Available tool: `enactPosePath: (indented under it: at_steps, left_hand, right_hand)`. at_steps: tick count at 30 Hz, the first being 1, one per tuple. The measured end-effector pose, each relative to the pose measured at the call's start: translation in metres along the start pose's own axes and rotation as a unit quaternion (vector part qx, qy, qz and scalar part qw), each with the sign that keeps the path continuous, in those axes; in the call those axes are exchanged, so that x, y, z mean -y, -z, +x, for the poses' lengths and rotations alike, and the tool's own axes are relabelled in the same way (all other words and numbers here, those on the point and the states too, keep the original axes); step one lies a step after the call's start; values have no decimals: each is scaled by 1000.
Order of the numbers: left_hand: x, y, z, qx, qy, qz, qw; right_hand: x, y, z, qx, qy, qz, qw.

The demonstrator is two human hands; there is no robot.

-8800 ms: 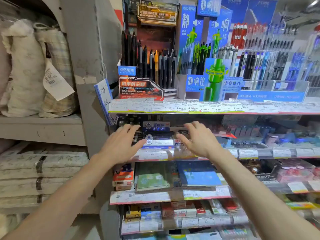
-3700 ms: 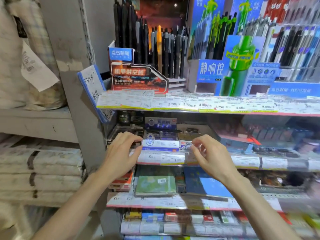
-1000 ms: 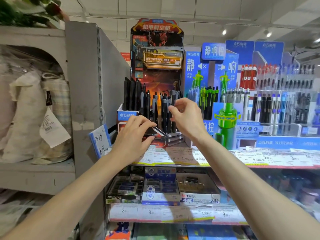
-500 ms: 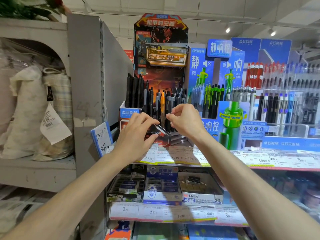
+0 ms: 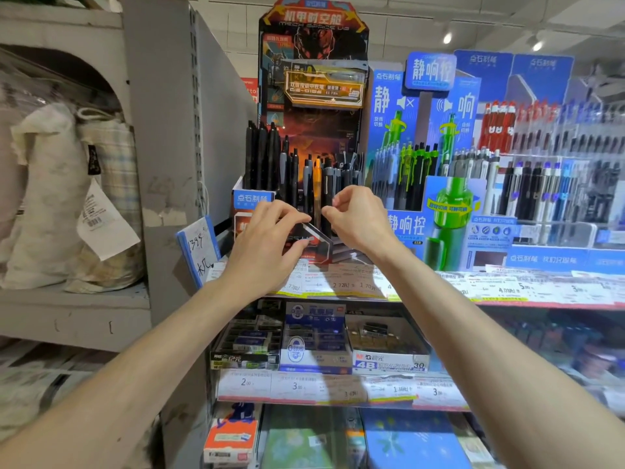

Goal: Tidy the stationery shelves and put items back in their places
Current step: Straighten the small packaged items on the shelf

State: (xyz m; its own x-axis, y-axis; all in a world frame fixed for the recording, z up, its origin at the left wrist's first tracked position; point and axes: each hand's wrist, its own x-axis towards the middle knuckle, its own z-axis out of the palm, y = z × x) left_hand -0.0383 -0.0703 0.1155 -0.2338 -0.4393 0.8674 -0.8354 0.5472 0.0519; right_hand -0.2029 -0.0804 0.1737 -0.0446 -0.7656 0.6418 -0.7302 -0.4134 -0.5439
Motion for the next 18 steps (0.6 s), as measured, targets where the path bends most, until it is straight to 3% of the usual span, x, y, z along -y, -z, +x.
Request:
enactPosePath:
  at_steps: [8, 13, 18]
  left_hand:
    - [0, 17, -30, -10, 20, -106, 994]
    - [-3, 34, -70, -24, 76, -182, 980]
    - [-2, 40, -123, -44, 61, -159, 984]
  right_hand:
    - [-10, 14, -39, 20, 57, 8, 998]
    - [-31, 13, -90, -44, 126, 5, 991]
    - [-59, 1, -155, -112, 176, -9, 978]
